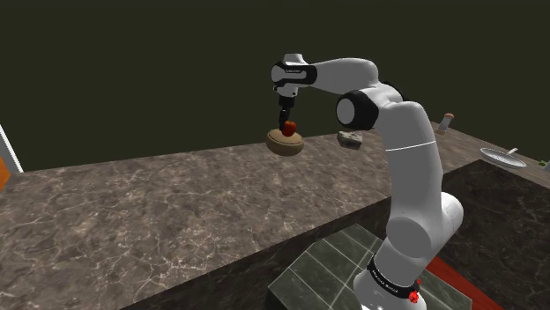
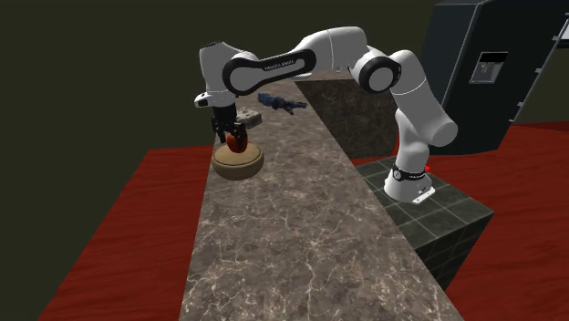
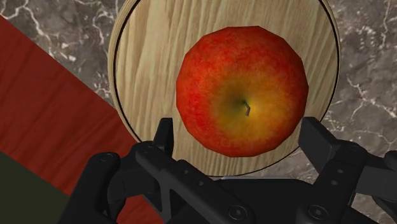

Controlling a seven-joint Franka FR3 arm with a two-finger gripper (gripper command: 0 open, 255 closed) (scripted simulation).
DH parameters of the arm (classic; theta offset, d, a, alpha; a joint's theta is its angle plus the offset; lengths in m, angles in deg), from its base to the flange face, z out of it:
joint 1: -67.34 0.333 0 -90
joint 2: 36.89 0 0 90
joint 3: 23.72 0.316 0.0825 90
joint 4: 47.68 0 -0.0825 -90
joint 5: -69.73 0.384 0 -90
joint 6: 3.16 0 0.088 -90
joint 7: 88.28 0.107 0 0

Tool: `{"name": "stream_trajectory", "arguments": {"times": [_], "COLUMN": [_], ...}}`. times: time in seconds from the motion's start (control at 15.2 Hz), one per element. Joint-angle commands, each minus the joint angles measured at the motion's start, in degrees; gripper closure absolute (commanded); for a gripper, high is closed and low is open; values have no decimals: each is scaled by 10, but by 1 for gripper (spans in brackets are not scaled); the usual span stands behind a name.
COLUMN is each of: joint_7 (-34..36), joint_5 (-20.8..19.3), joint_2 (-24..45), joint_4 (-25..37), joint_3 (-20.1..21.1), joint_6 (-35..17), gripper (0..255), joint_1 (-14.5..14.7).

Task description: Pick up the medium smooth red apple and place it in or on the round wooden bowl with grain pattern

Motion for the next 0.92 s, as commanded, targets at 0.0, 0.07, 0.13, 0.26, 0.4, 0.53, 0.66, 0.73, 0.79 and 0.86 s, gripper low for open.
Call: {"name": "stream_trajectory", "arguments": {"times": [0.0,0.07,0.13,0.26,0.4,0.53,0.66,0.73,0.79,0.86], "joint_7": [0,0,1,2,3,3,3,3,3,3], "joint_5": [0,0,0,1,2,2,2,2,2,2], "joint_2": [0,0,3,15,23,22,23,23,23,23], "joint_4": [0,0,25,83,111,111,111,111,111,111], "joint_3": [0,0,0,0,1,1,1,1,1,1], "joint_6": [0,0,21,68,88,88,88,88,88,88], "gripper": [0,0,0,0,0,0,0,0,0,0], "joint_1": [0,0,-2,-7,-9,-9,-10,-10,-10,-10]}}
